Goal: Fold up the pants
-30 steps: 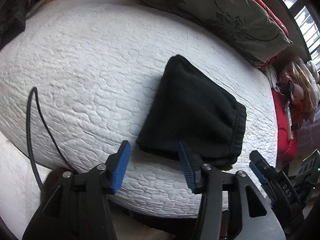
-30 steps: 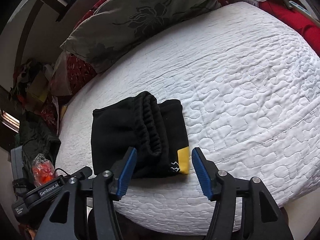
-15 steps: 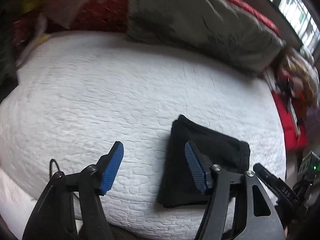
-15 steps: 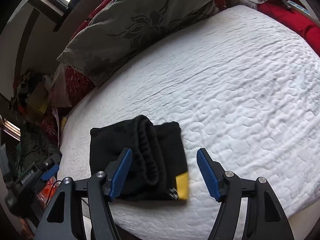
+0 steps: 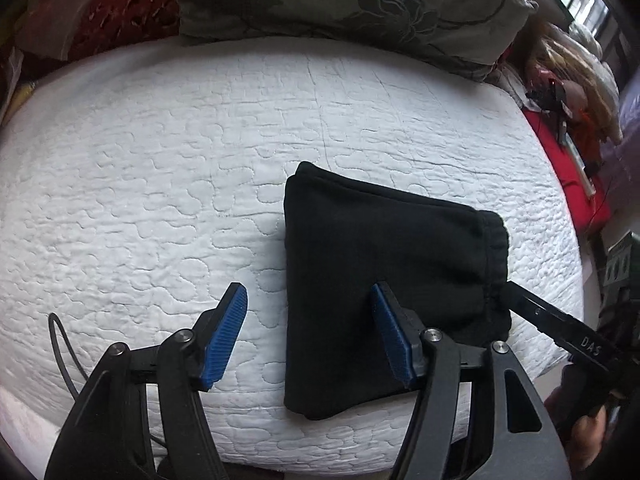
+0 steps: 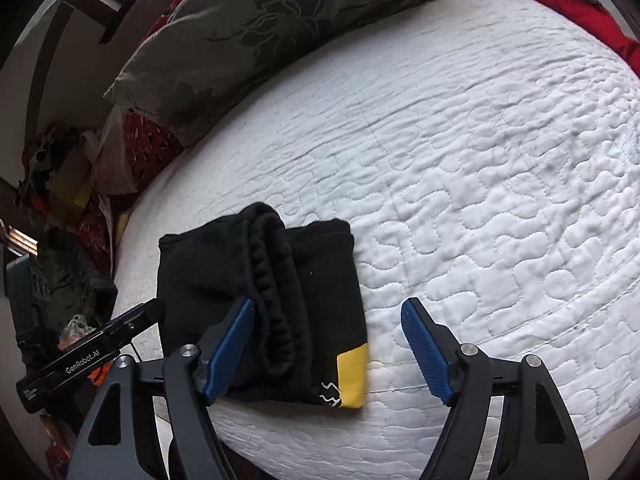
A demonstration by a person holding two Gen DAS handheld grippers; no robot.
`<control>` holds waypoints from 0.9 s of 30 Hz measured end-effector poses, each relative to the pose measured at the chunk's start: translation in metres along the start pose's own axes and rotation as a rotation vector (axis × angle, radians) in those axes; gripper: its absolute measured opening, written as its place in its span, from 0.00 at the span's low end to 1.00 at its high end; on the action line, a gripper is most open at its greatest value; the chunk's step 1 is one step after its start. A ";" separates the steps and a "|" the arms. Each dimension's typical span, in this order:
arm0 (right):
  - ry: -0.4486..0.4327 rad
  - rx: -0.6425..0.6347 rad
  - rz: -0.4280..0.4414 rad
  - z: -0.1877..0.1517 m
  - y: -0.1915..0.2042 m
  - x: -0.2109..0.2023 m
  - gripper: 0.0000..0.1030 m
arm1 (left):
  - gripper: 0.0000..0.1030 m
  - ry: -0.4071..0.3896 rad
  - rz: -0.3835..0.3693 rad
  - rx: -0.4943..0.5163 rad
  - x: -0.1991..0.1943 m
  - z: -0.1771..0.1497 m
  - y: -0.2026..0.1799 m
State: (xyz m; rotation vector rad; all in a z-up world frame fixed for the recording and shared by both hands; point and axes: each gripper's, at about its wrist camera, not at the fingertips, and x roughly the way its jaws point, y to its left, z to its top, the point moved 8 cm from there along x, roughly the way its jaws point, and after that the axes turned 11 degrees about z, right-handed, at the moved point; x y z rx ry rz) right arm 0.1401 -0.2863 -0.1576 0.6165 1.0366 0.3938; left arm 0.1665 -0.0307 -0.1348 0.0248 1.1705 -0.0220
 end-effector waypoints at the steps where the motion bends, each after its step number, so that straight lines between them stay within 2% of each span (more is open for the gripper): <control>1: 0.007 0.002 -0.007 0.000 0.000 0.002 0.76 | 0.61 -0.003 -0.011 -0.009 -0.001 0.003 0.002; 6: -0.075 -0.009 0.035 0.014 0.015 -0.007 0.76 | 0.61 -0.027 -0.044 -0.077 -0.007 0.027 0.010; 8: -0.064 -0.025 0.040 0.019 0.021 -0.002 0.76 | 0.63 -0.023 -0.031 -0.106 0.001 0.039 0.013; 9: -0.055 -0.028 0.045 0.021 0.024 0.003 0.76 | 0.65 -0.012 -0.021 -0.110 0.006 0.042 0.013; 12: -0.023 -0.032 0.031 0.024 0.027 0.022 0.73 | 0.65 0.087 0.004 -0.114 0.036 0.046 0.006; 13: -0.016 -0.035 0.024 0.023 0.027 0.027 0.63 | 0.60 0.115 0.008 -0.116 0.043 0.045 0.004; 14: -0.010 -0.043 0.006 0.023 0.025 0.031 0.55 | 0.45 0.118 -0.019 -0.132 0.045 0.048 0.001; 15: -0.008 -0.053 -0.009 0.024 0.026 0.033 0.47 | 0.40 0.113 -0.043 -0.144 0.044 0.049 -0.001; 18: -0.043 -0.048 0.025 0.028 0.030 0.023 0.36 | 0.40 0.121 -0.024 -0.137 0.054 0.049 -0.007; 21: -0.026 -0.026 0.012 0.028 0.015 0.030 0.37 | 0.40 0.125 0.000 -0.139 0.059 0.050 -0.011; 23: -0.026 -0.022 0.011 0.026 0.012 0.033 0.39 | 0.40 0.115 -0.012 -0.143 0.051 0.052 -0.010; 25: -0.021 -0.028 0.006 0.026 0.016 0.030 0.47 | 0.40 0.082 -0.050 -0.159 0.035 0.052 -0.003; 26: -0.018 -0.020 0.024 0.027 0.019 0.026 0.47 | 0.41 0.058 -0.074 -0.166 0.025 0.051 0.002; 27: -0.021 -0.006 0.049 0.028 0.020 0.022 0.49 | 0.51 0.038 -0.106 -0.168 0.015 0.049 0.005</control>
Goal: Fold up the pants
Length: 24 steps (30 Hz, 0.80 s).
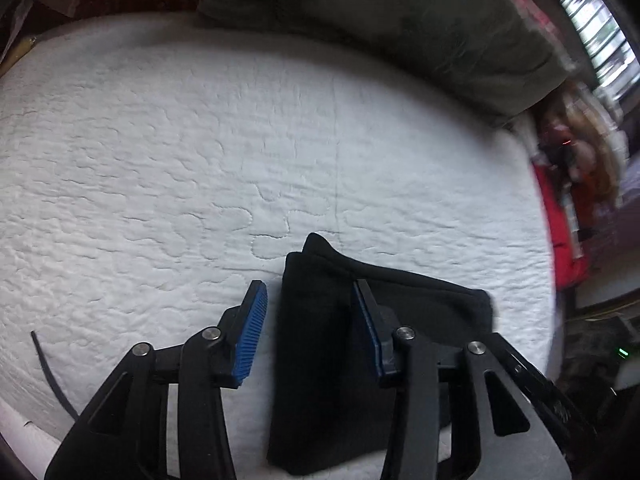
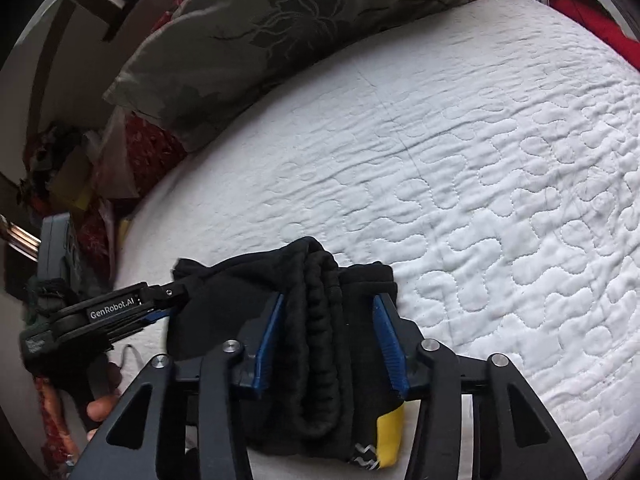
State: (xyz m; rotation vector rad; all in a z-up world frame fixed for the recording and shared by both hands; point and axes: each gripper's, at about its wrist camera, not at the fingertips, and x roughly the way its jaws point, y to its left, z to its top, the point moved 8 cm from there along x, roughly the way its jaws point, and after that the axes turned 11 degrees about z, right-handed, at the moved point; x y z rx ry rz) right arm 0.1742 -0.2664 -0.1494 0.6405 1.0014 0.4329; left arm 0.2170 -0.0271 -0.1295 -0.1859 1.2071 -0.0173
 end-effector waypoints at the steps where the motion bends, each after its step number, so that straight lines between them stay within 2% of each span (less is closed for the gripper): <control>1: -0.005 0.019 0.025 -0.002 -0.002 -0.006 0.54 | 0.58 -0.010 -0.023 0.001 -0.006 -0.002 0.003; 2: -0.009 0.040 0.048 -0.003 -0.003 -0.012 0.59 | 0.69 -0.023 -0.045 -0.002 -0.011 -0.007 0.006; 3: -0.007 0.053 0.058 -0.005 -0.006 -0.015 0.67 | 0.74 -0.035 -0.069 0.001 -0.014 -0.013 0.008; 5: -0.003 0.056 0.054 -0.010 -0.012 -0.019 0.72 | 0.74 -0.033 -0.083 0.027 -0.010 -0.029 0.009; 7: 0.026 0.041 0.043 -0.019 -0.018 -0.015 0.72 | 0.75 0.004 -0.053 0.074 0.007 -0.041 0.005; 9: 0.049 0.049 0.045 -0.027 -0.024 -0.007 0.74 | 0.75 0.034 -0.056 0.090 0.018 -0.051 0.001; 12: 0.022 0.060 0.082 -0.028 -0.025 -0.003 0.76 | 0.83 0.047 -0.101 0.085 0.025 -0.059 -0.004; 16: 0.067 0.059 0.170 -0.035 -0.017 0.005 0.76 | 0.82 0.037 -0.153 0.090 0.026 -0.055 -0.017; 18: 0.072 0.041 0.169 -0.035 -0.017 0.009 0.72 | 0.52 0.059 -0.209 0.082 0.024 -0.051 -0.019; 19: 0.067 0.036 0.162 -0.034 -0.018 0.010 0.63 | 0.51 0.064 -0.214 0.069 0.023 -0.052 -0.019; 21: 0.058 0.061 0.160 -0.031 -0.021 0.007 0.50 | 0.39 0.045 -0.207 0.071 0.017 -0.053 -0.018; 22: 0.061 0.076 0.173 -0.031 -0.022 0.006 0.44 | 0.37 0.041 -0.207 0.073 0.014 -0.054 -0.017; 24: 0.064 0.080 0.183 -0.033 -0.019 0.001 0.39 | 0.32 0.023 -0.202 0.079 0.004 -0.052 -0.015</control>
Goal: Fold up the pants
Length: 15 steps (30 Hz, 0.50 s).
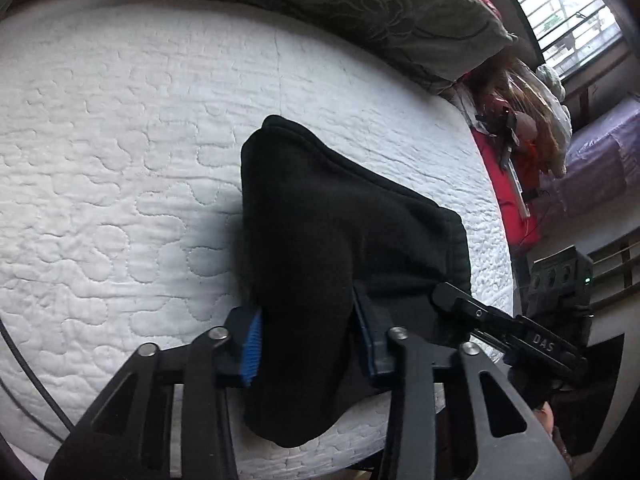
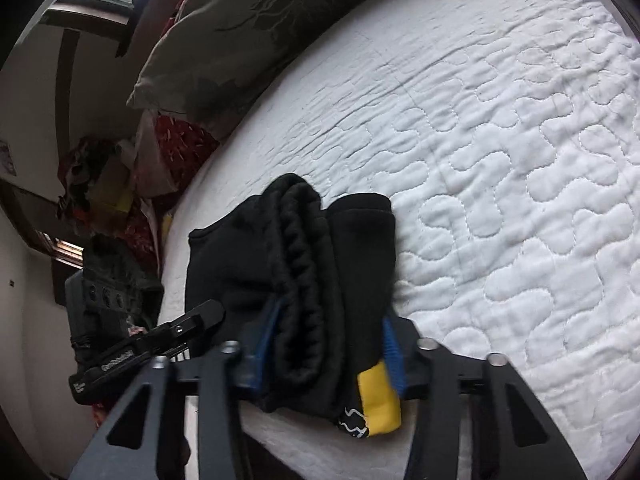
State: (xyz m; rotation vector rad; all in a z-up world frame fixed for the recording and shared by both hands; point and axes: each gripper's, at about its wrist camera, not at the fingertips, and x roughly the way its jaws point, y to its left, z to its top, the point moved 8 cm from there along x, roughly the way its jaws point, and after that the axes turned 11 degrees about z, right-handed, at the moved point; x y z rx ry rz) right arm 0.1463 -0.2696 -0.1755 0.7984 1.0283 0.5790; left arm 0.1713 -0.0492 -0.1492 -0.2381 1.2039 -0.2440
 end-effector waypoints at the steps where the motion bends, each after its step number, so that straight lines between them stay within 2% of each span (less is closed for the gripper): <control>1: -0.005 -0.011 0.000 -0.001 0.005 -0.001 0.37 | 0.31 -0.010 -0.001 0.003 -0.003 0.002 -0.002; 4: -0.005 -0.037 0.004 0.002 0.027 -0.001 0.36 | 0.30 -0.056 -0.006 -0.017 -0.021 0.019 0.001; 7: -0.006 -0.042 0.046 0.014 0.051 0.007 0.35 | 0.30 -0.114 0.011 -0.043 -0.041 0.045 0.017; 11: -0.011 -0.052 0.092 0.041 0.082 0.035 0.35 | 0.30 -0.149 0.117 -0.041 -0.047 0.081 0.045; 14: -0.001 -0.064 0.090 0.054 0.098 0.068 0.35 | 0.34 -0.116 0.235 -0.024 -0.027 0.090 0.063; 15: 0.006 -0.072 0.076 0.057 0.100 0.081 0.35 | 0.40 -0.095 0.276 -0.017 -0.020 0.087 0.069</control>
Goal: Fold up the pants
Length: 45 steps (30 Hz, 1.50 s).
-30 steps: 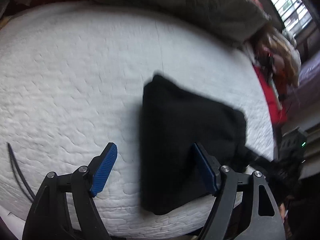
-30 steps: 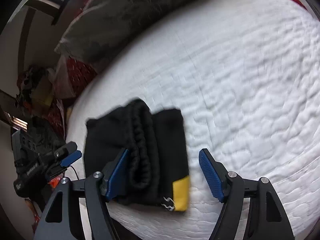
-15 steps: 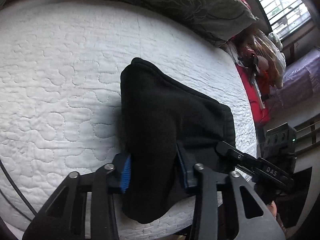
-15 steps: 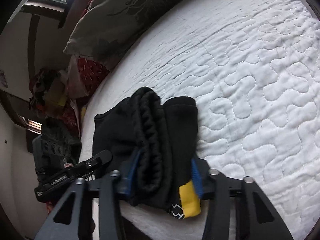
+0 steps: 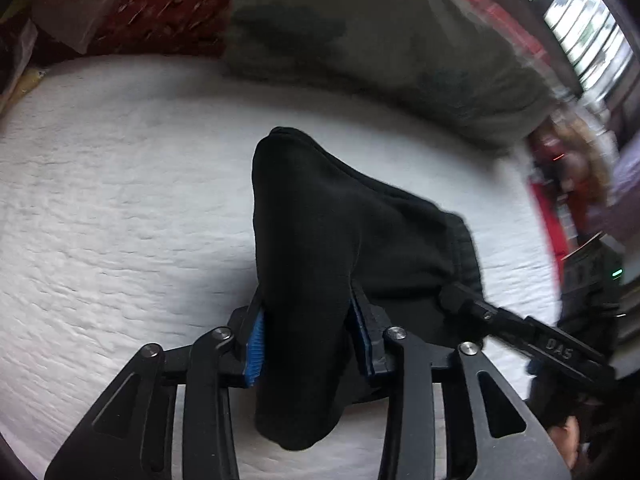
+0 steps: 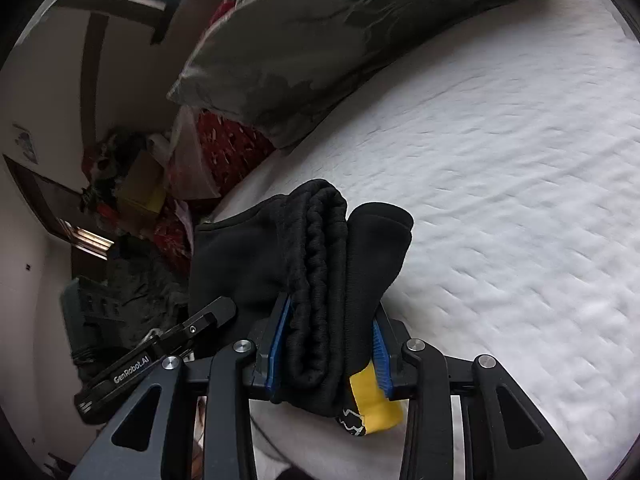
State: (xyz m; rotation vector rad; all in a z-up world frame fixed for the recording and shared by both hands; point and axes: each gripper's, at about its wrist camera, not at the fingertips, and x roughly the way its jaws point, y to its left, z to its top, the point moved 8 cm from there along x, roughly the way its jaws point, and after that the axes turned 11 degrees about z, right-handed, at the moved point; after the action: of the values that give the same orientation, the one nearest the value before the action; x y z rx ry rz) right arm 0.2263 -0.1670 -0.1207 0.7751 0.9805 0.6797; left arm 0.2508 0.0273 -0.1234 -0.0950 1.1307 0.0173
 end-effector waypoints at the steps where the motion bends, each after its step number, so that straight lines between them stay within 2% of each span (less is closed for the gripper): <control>1: 0.009 -0.011 -0.027 0.001 -0.002 0.012 0.36 | 0.44 0.021 0.039 0.010 0.007 -0.006 0.012; 2: 0.022 -0.020 -0.063 0.000 -0.006 0.027 0.36 | 0.50 0.033 0.081 0.024 0.015 -0.011 0.016; 4: 0.039 -0.035 -0.142 -0.003 -0.017 0.042 0.47 | 0.61 -0.007 0.127 0.053 0.015 -0.015 0.015; 5: 0.039 -0.042 -0.169 -0.005 -0.022 0.045 0.50 | 0.62 -0.040 0.151 0.071 0.010 -0.016 0.014; 10: 0.020 -0.036 -0.148 -0.006 -0.018 0.025 0.54 | 0.62 -0.132 0.268 0.138 -0.018 -0.033 0.013; 14: -0.032 -0.176 -0.257 -0.006 0.005 -0.010 0.56 | 0.62 -0.169 0.334 0.119 -0.039 -0.054 0.010; 16: -0.033 -0.263 -0.351 -0.013 0.016 -0.025 0.71 | 0.62 -0.165 0.326 0.077 -0.043 -0.064 0.013; 18: -0.041 -0.329 -0.431 -0.022 0.024 -0.037 0.77 | 0.62 -0.142 0.300 0.027 -0.042 -0.074 0.012; 20: -0.061 -0.362 -0.476 -0.033 0.028 -0.051 0.89 | 0.62 -0.107 0.270 -0.024 -0.042 -0.089 0.017; 21: -0.076 -0.366 -0.526 -0.036 0.028 -0.058 0.99 | 0.62 -0.097 0.258 -0.039 -0.044 -0.094 0.017; 23: -0.104 -0.370 -0.592 -0.043 0.026 -0.070 1.00 | 0.62 -0.088 0.246 -0.065 -0.050 -0.103 0.017; 27: -0.120 -0.395 -0.624 -0.062 0.021 -0.092 1.00 | 0.62 -0.124 0.244 -0.095 -0.069 -0.115 0.012; 32: -0.122 -0.413 -0.576 -0.084 0.028 -0.099 1.00 | 0.62 -0.167 0.223 -0.102 -0.085 -0.125 -0.003; 38: -0.156 -0.459 -0.527 -0.091 0.045 -0.111 1.00 | 0.62 -0.186 0.261 -0.063 -0.093 -0.125 -0.017; 45: -0.217 -0.508 -0.608 -0.084 0.048 -0.136 1.00 | 0.62 -0.196 0.275 -0.019 -0.097 -0.130 -0.033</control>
State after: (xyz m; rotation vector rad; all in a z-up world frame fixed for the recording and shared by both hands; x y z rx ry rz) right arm 0.0882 -0.2267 -0.0480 0.0803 0.7411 0.2785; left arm 0.0939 -0.0130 -0.0888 0.0450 0.9402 0.2769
